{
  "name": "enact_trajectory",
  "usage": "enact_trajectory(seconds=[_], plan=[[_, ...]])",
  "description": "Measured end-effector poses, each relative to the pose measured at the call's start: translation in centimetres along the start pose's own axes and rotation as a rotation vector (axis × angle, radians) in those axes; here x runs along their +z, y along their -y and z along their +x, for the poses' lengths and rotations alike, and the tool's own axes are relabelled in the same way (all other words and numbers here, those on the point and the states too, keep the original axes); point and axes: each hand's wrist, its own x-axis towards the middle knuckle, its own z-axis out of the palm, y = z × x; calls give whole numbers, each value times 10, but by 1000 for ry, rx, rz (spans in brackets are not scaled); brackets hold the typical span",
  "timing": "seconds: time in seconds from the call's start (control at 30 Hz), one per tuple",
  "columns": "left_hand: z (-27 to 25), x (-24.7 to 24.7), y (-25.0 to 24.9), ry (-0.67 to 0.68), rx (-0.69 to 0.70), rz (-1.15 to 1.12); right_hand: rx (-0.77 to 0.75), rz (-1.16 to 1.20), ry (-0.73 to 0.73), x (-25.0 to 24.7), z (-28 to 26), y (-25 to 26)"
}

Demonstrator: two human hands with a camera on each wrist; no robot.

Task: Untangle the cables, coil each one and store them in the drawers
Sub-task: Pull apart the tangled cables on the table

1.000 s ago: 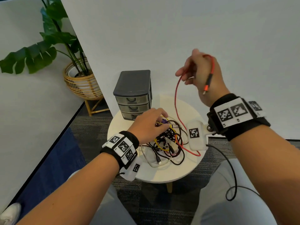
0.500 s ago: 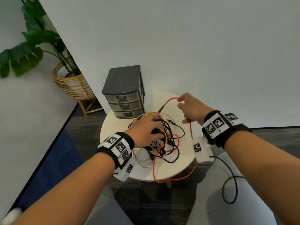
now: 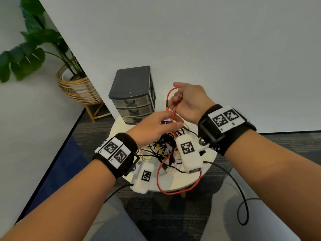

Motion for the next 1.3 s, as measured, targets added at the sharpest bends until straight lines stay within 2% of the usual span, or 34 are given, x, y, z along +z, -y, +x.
enact_trajectory(seconds=[0.1, 0.17, 0.2, 0.43, 0.53, 0.63, 0.7, 0.87, 0.97, 1.1, 1.3], plan=[[-2, -6, -8, -163, -71, -222, -39, -37, 38, 3, -1, 8], [-3, -18, -14, -212, -91, -383, -51, -222, 61, -2, -1, 11], [-5, -24, -17, -224, -89, -393, -38, -330, 67, -8, 0, 10], [1, -51, -21, -444, -104, -63, 67, -917, -43, -45, 3, -12], [6, -47, -13, -490, -3, 261, 128, -1367, 65, -58, 3, -28], [8, -39, 2, -428, 84, 558, 163, -1558, 146, -69, 0, -44], [9, -37, 15, -337, 89, 785, 161, -1621, 196, -74, -1, -50], [5, -40, 36, -118, 91, 1089, 69, -1547, 182, -85, 2, -51], [6, -42, 40, -82, 97, 996, -37, -1405, 120, -87, 8, -51], [2, -33, 36, -42, 82, 652, -161, -1289, 65, -80, 6, -47], [6, -4, 22, -30, 120, 448, -481, -1537, 114, -63, 4, -40]])
